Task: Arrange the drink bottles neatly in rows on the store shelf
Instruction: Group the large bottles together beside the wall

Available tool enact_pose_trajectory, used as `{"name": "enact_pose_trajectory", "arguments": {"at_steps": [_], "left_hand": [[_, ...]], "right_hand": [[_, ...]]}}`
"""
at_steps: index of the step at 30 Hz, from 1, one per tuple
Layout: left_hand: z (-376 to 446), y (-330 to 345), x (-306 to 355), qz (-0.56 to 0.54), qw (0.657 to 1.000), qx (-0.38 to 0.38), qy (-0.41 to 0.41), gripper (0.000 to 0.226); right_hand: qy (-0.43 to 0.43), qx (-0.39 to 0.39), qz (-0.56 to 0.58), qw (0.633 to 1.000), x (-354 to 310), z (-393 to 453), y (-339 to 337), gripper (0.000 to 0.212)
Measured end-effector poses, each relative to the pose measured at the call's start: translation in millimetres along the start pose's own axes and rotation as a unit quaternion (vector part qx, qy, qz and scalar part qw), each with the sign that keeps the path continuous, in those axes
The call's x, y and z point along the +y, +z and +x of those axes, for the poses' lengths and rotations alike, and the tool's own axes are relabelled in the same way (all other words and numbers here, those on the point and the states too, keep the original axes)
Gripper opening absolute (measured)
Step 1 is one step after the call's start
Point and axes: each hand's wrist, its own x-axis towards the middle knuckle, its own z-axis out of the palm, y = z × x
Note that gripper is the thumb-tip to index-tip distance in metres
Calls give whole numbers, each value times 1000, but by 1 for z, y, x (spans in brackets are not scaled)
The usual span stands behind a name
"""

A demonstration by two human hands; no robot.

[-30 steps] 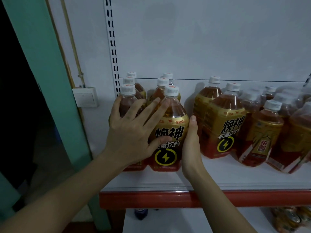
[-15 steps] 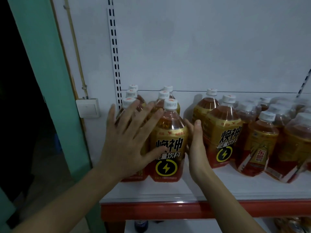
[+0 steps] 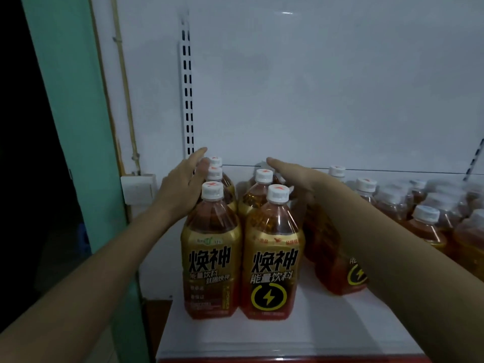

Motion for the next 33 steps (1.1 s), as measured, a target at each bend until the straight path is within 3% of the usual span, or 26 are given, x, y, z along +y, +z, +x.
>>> {"name": "enact_pose_trajectory", "arguments": {"at_steps": [4, 10, 14, 18, 19, 21, 24, 26, 28, 31, 33], "left_hand": [[5, 9, -11, -19, 998, -59, 1, 47], [5, 12, -7, -24, 998, -62, -3, 45], [6, 15, -12, -34, 998, -57, -4, 46], [6, 9, -11, -17, 997, -74, 4, 52], [2, 4, -6, -26, 999, -45, 5, 55], [-16, -9, 11, -70, 995, 70, 6, 72], [-70, -21, 48, -74, 973, 194, 104, 74], [-106, -7, 66, 23, 963, 183, 196, 67], [-127, 17, 74, 166, 932, 166, 275, 69], [-131, 41, 70, 327, 885, 149, 297, 74], [-126, 43, 65, 360, 873, 152, 291, 72]], "right_hand": [[-2, -13, 61, 998, 6, 23, 5, 72], [-35, -32, 14, 999, -8, 6, 16, 46], [-43, -53, -4, 998, -12, 4, 17, 54], [-12, -77, 74, 994, -3, -1, 9, 67], [-19, -57, 78, 995, -2, -9, 6, 70], [-94, 61, 103, 988, 5, -31, 6, 70], [-253, 210, 166, 930, 34, -83, 30, 55], [-317, 224, 173, 905, 66, -106, 58, 53], [-328, 229, 174, 900, 91, -109, 84, 52], [-329, 300, 183, 877, 98, -102, 103, 44], [-326, 319, 193, 869, 96, -97, 104, 39]]}}
